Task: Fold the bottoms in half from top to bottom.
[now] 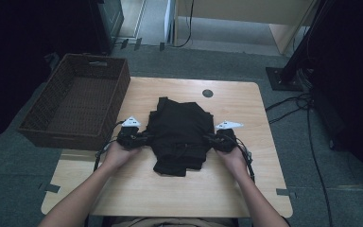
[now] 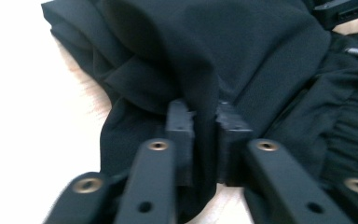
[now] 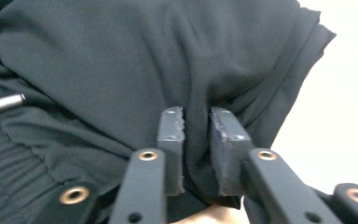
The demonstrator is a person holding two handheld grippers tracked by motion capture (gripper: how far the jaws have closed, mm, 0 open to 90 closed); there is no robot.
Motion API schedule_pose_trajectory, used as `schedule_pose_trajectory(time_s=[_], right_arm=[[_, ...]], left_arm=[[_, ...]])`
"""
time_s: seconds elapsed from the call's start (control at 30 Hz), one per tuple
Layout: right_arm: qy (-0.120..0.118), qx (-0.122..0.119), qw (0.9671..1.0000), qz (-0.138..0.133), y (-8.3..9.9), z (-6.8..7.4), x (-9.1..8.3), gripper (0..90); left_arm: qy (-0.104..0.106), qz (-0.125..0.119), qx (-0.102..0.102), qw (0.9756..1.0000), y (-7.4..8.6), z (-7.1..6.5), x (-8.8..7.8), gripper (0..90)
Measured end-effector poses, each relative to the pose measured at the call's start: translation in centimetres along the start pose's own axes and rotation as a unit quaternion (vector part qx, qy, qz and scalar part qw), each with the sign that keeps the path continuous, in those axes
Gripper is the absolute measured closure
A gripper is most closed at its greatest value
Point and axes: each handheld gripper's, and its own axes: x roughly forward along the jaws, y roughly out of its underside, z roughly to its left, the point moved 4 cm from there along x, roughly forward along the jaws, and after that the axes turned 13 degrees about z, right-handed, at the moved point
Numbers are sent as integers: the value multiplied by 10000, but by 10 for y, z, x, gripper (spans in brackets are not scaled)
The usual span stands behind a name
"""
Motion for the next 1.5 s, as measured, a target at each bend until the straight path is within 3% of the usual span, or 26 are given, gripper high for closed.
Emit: schedule_pose_trajectory(time_s=[0.07, 0.13, 0.27, 0.33, 0.43, 0.6, 0.67, 0.8, 0.9, 1.0, 1.2, 1.33, 1.4, 1.5], right_arm=[[-31, -4, 9999, -151, -5, -1, -13, 684], [-50, -8, 9995, -318, -9, -2, -24, 649], [-53, -28, 9985, -545, -20, -2, -39, 616], [-69, -58, 9978, -653, -28, -2, -41, 591], [-151, -163, 9980, -583, -37, 0, -34, 528], [-180, -392, 9986, -314, -47, 3, -4, 480], [-284, -337, 9989, -160, -44, 3, 8, 506], [-306, -365, 9989, 55, -36, 4, 24, 468], [-234, -388, 9990, -23, -31, 6, 28, 462], [-173, -217, 9996, -30, -26, 7, 32, 498], [413, -439, 9981, -145, -30, 8, 38, 680], [482, -329, 9981, -196, -41, 3, 45, 816], [439, -254, 9985, -187, -46, 1, 49, 841], [601, -216, 9977, -248, -53, -3, 54, 858]], left_arm=[[41, -83, -2, 10000, -4, 0, -9, 671], [-60, -182, 53, 9998, -9, 0, -19, 638], [-131, -438, 183, 9988, -27, -2, -33, 634], [-130, -486, 217, 9985, -36, -3, -34, 622], [-72, -599, 196, 9980, -49, -3, -32, 608], [-40, -57, 343, 9994, -48, 0, -1, 558], [-24, 110, 380, 9992, -44, 3, 10, 553], [-75, 411, 463, 9981, -34, 5, 29, 497], [-206, 408, 600, 9972, -28, 2, 37, 470], [-259, 284, 679, 9970, -26, 0, 40, 526], [-387, 147, 565, 9975, -28, 7, 43, 689], [-559, 101, 515, 9971, -35, 12, 47, 776], [-604, 100, 475, 9970, -40, 14, 49, 822], [-690, 104, 427, 9966, -49, 20, 54, 866]])
